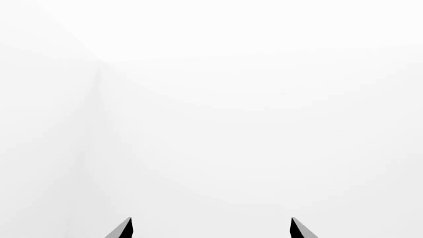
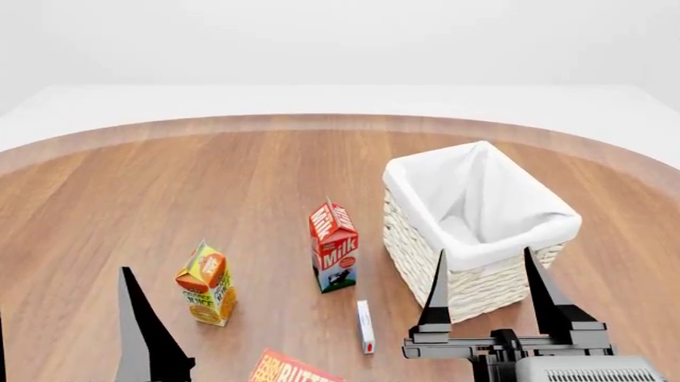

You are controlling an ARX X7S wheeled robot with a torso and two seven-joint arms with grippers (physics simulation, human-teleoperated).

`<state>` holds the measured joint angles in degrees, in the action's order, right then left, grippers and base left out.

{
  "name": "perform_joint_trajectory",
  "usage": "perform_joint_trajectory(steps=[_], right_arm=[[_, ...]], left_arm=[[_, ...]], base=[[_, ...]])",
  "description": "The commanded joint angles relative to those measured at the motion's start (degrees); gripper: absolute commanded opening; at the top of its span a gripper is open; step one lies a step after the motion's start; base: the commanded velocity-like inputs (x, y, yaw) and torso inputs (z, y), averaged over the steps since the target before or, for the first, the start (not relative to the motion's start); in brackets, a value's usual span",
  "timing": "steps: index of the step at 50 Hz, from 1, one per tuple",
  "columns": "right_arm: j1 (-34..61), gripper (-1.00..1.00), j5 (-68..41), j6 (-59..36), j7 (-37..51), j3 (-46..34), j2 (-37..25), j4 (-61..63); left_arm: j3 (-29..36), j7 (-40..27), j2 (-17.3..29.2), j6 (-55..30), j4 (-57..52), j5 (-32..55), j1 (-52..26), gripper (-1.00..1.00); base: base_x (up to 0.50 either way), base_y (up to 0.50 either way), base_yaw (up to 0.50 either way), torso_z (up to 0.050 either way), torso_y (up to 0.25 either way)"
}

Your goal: Pick up the cream cheese box and the butter, and put them in the basket.

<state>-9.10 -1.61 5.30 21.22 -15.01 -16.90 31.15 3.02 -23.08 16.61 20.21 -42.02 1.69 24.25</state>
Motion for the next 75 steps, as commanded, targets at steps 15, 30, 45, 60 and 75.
perform_joint_trajectory(steps=[15, 30, 45, 60, 75], right_arm=[[1.67, 1.00, 0.53, -2.55, 0.22, -0.47, -1.04, 1.71], [2.78, 1.00, -1.42, -1.68, -3.31, -1.69, -3.71, 2.01], [4.41, 1.00, -5.13, 1.98, -9.33, -2.92, -7.94, 0.35], [7.02, 1.00, -12.20, 0.19, -16.88, -4.89, -12.19, -1.25], [10.16, 1.00, -14.87, -1.64, -24.23, -8.12, -15.79, -2.65]], left_arm=[[0.34, -0.67, 0.57, 0.37, 0.19, 0.06, 0.14, 1.00], [0.35, -0.99, 1.01, 0.49, -0.16, 0.07, 0.41, 1.00], [0.24, -1.43, 1.41, 0.73, -1.07, -0.35, 1.02, 1.00], [-1.70, -2.86, 1.61, 2.96, -2.11, -0.93, 3.39, 1.00], [-4.15, -4.45, 1.91, 2.77, -2.95, -0.19, 4.00, 1.00]], base=[[0.00, 0.00, 0.00, 0.000, 0.000], [0.00, 0.00, 0.00, 0.000, 0.000], [0.00, 0.00, 0.00, 0.000, 0.000], [0.00, 0.00, 0.00, 0.000, 0.000], [0.00, 0.00, 0.00, 0.000, 0.000]])
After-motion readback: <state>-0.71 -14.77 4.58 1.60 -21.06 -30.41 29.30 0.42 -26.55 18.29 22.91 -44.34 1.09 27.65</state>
